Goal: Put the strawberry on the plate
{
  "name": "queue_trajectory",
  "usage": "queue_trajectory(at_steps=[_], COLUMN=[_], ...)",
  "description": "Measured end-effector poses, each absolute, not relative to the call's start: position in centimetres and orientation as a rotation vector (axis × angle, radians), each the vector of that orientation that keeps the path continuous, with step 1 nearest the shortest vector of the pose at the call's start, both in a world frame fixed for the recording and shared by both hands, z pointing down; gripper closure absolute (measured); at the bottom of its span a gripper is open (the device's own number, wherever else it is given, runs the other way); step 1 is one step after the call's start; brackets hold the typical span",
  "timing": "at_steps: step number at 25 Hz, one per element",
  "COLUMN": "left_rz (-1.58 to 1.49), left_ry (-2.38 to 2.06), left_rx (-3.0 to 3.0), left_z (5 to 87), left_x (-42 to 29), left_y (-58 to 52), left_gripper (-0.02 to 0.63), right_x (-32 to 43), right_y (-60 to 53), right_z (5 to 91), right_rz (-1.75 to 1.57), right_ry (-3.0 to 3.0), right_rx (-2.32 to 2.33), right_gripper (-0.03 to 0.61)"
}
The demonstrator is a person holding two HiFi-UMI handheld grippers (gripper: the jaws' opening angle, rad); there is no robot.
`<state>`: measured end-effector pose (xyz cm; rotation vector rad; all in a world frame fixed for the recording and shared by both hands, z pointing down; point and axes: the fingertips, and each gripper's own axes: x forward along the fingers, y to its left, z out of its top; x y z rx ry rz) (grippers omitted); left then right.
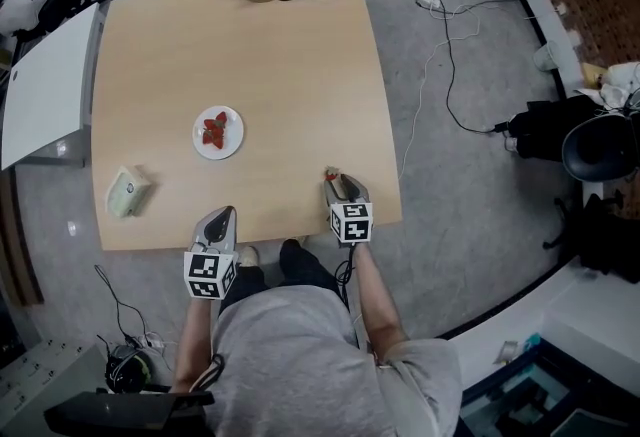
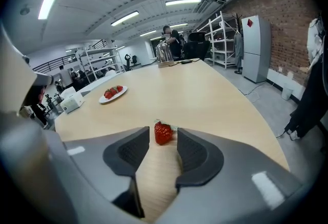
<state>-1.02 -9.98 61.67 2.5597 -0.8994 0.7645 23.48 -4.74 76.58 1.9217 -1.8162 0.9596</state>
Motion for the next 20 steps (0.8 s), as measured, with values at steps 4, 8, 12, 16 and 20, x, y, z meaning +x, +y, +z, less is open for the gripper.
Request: queue_trajectory(at_steps=[4,8,12,16,20], left_rz=[0.766,0.769,0.768,0.768,0.767], left_ry=[-0.905,-0.917,-0.925,-0.931,-0.935], left_rx=[2.555,2.546,2.541,2.539,2.537], left_z=[61.8,61.9,61.9,61.9,62.0], left_x=[-0.9,-1.1,-1.2,-1.2,-1.3], left_y=[-10.3,-10.6,-10.8,-11.0,-11.0], left_gripper=[0.594,0.594,0.594,0.594,0.594], right_x=[23.5,23.5,23.6,23.4,23.3], right_y=[-5.2,-5.5,-5.9,-6.1,-6.3], right_z=[77.2,77.5,77.4,77.5,77.5], right_rz=[0.978,0.984,0.986,0.987,0.98], right_ry=[-1.804,-1.794,-1.793,-1.793,-1.79], right_rx=[1.892,1.869,1.858,1.854,1.848], right_gripper=[0.396,0.397,0.407,0.428,0.445])
